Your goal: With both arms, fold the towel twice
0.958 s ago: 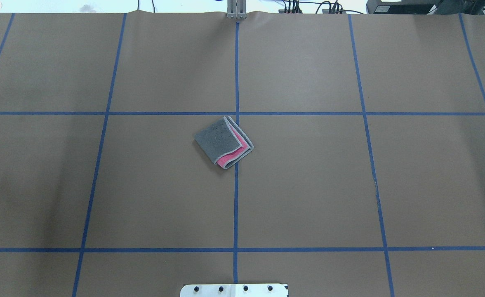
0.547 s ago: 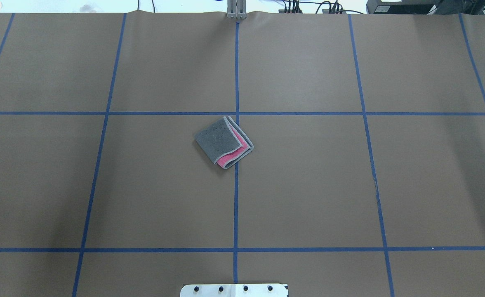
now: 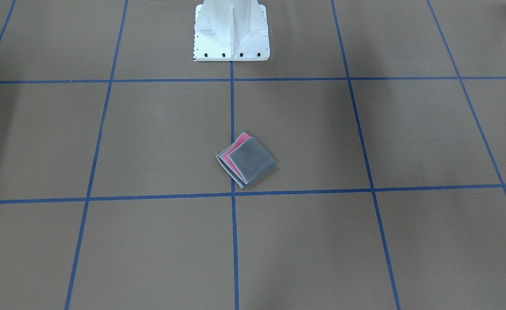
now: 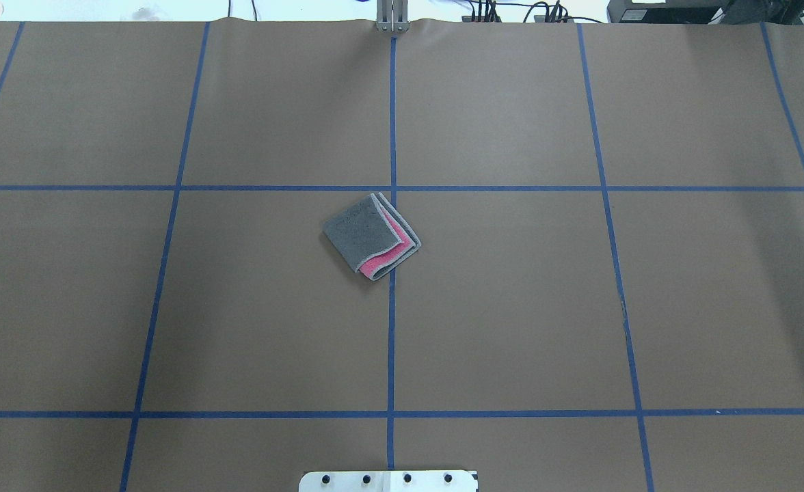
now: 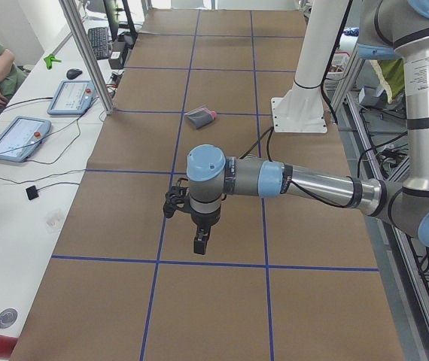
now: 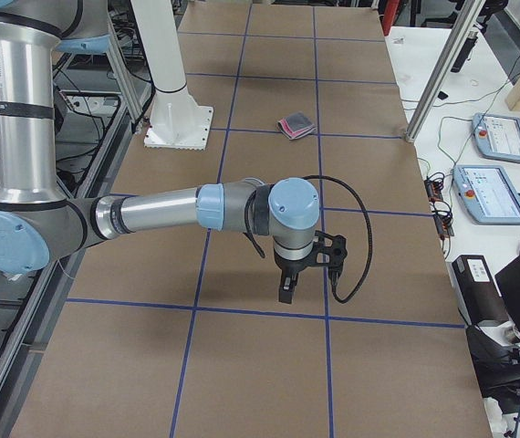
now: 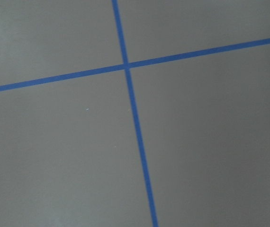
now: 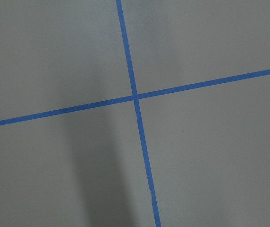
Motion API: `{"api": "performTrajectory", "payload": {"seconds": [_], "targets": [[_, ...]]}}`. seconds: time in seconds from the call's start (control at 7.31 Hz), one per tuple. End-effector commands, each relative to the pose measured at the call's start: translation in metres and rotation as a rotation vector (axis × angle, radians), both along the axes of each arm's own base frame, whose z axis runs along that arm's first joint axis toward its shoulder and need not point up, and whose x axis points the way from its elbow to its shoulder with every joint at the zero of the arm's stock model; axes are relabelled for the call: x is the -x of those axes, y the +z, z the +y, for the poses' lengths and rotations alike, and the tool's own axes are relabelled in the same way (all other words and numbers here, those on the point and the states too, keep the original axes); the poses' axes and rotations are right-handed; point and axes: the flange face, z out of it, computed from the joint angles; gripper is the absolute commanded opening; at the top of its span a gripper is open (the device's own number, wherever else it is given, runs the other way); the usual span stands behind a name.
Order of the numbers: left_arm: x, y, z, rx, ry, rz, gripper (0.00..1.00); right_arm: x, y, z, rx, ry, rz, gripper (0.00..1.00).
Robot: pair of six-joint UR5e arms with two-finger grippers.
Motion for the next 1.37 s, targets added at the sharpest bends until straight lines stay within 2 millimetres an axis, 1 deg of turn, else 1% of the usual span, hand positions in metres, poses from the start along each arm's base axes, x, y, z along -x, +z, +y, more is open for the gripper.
{"api": "performTrajectory", "payload": {"seconds": [0.0, 0.14, 0.27, 0.41, 0.55, 0.68, 0.82, 0.96, 1.09, 1.23], "targets": [[-0.002, 0.000, -0.024, -0.002, 0.006, -0.004, 1.00, 0.002, 0.018, -0.001, -0.004, -0.003, 0.001, 1.00], [-0.003, 0.007, -0.032, 0.001, 0.007, -0.003, 1.00, 0.002, 0.020, 0.000, 0.001, -0.003, 0.002, 1.00], [-0.003, -0.003, -0.042, -0.014, 0.007, -0.001, 1.00, 0.002, 0.020, 0.000, 0.001, -0.001, -0.001, 1.00], [-0.003, -0.002, -0.043, -0.013, 0.006, -0.001, 1.00, 0.002, 0.022, 0.003, 0.010, 0.004, -0.002, 1.00], [-0.003, 0.000, -0.043, -0.010, 0.007, -0.001, 1.00, 0.007, 0.021, 0.002, 0.007, -0.006, 0.010, 1.00], [-0.003, 0.008, -0.043, 0.001, 0.007, -0.001, 1.00, 0.041, 0.022, -0.005, 0.009, -0.077, 0.020, 1.00], [-0.003, 0.011, -0.041, 0.006, 0.008, -0.001, 1.00, 0.069, 0.012, -0.012, -0.003, -0.107, 0.028, 1.00], [-0.003, 0.012, -0.039, 0.008, 0.008, -0.001, 1.00, 0.085, 0.006, -0.016, -0.019, -0.054, 0.023, 1.00], [-0.003, 0.013, -0.038, 0.009, 0.008, -0.001, 1.00, 0.085, 0.026, 0.007, -0.061, -0.043, 0.018, 1.00], [-0.003, 0.010, -0.038, 0.005, 0.008, -0.001, 1.00, 0.085, 0.038, 0.023, -0.102, -0.044, 0.012, 1.00]]}}
